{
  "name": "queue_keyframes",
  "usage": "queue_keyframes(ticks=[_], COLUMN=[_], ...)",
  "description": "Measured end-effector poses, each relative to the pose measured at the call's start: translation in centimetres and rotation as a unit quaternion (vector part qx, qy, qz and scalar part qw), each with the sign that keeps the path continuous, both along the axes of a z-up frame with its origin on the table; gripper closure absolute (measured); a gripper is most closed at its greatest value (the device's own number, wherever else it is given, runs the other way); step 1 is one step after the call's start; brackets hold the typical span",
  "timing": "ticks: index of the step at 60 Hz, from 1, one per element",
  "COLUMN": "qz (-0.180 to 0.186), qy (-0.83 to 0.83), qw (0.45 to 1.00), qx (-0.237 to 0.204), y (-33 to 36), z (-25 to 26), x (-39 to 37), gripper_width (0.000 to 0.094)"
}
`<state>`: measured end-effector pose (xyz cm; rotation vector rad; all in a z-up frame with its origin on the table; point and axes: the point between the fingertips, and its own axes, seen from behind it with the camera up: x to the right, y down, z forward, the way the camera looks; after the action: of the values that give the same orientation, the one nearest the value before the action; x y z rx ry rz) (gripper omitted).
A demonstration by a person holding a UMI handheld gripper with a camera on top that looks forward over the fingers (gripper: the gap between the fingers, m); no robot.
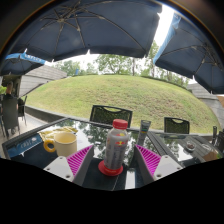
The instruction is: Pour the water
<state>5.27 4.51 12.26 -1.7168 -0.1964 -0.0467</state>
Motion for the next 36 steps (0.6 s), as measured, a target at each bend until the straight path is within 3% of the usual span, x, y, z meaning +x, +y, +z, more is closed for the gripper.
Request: queue_keyframes(ticks=[6, 23, 32, 36], qz=[0.022, 0.073, 0.082, 0.065], qy=[0.014, -0.001, -0.022, -0.032], qw=[1.0, 0.995, 0.995, 0.996], qx=[0.0, -0.064, -0.054, -0.055], y=[-4.1, -11.0, -11.3, -10.8], z=[0.2, -4.7, -5.0, -5.4], x=[-2.4, -7.9, -8.4, -7.5], gripper_width=[0.0091, 0.0097, 0.01, 0.0097])
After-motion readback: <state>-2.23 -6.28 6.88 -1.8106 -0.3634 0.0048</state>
